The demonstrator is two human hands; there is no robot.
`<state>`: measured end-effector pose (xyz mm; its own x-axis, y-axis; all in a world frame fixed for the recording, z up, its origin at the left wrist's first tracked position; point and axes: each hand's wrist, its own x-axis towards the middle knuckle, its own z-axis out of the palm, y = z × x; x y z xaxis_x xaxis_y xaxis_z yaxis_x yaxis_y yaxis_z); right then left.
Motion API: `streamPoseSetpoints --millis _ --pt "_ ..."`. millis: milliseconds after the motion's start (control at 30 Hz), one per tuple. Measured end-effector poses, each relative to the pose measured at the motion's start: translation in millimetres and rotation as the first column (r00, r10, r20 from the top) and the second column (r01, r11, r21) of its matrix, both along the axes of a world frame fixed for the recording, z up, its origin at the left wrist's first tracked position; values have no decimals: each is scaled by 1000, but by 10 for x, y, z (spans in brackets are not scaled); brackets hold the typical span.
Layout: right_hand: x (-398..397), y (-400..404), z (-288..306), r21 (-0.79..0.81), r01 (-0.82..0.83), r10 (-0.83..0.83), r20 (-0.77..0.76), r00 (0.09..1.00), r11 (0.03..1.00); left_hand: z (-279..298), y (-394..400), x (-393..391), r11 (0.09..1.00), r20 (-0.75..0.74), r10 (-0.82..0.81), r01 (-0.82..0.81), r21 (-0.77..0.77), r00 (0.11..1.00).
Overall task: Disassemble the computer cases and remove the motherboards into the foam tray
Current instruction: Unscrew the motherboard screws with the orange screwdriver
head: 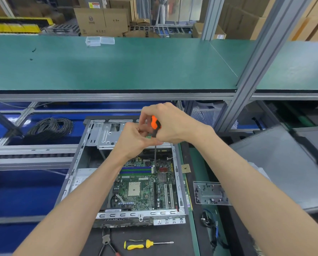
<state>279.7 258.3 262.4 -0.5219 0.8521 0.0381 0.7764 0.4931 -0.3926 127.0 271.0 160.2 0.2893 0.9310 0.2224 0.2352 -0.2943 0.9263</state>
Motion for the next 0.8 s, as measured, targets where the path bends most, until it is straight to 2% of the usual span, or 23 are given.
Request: streamPoseSetpoints --millis 100,200,300,433,500,533,633,700,800 --pt "-71 12 -76 212 124 -154 131 979 969 0 8 92 997 20 79 -79 18 997" --pt "-161 33 -140 290 160 -221 188 957 943 -18 27 157 987 -21 145 -143 79 989" --pt "-132 66 -125 192 122 -148 128 981 974 -92 30 69 986 -154 156 -164 -41 976" --pt "-70 22 -13 45 27 -29 46 999 999 -337 4 -137 978 -389 -65 -18 -206 919" --pt "-42 6 -3 -6 9 -9 35 999 1000 -497 -5 -174 972 -533 -164 42 -233 830" --pt "-43 2 -8 19 22 -24 58 998 1000 -582 -2 -170 970 -617 -203 73 -230 760" --pt "-72 31 -30 221 118 -159 178 971 968 -848 28 -72 964 -807 -267 143 -225 528" --pt "-75 54 -37 221 164 -212 213 954 961 -999 64 0 955 -855 -295 145 -257 426" --pt "-35 114 -39 141 111 -133 155 979 984 -1169 120 72 939 -877 -343 153 -309 335"
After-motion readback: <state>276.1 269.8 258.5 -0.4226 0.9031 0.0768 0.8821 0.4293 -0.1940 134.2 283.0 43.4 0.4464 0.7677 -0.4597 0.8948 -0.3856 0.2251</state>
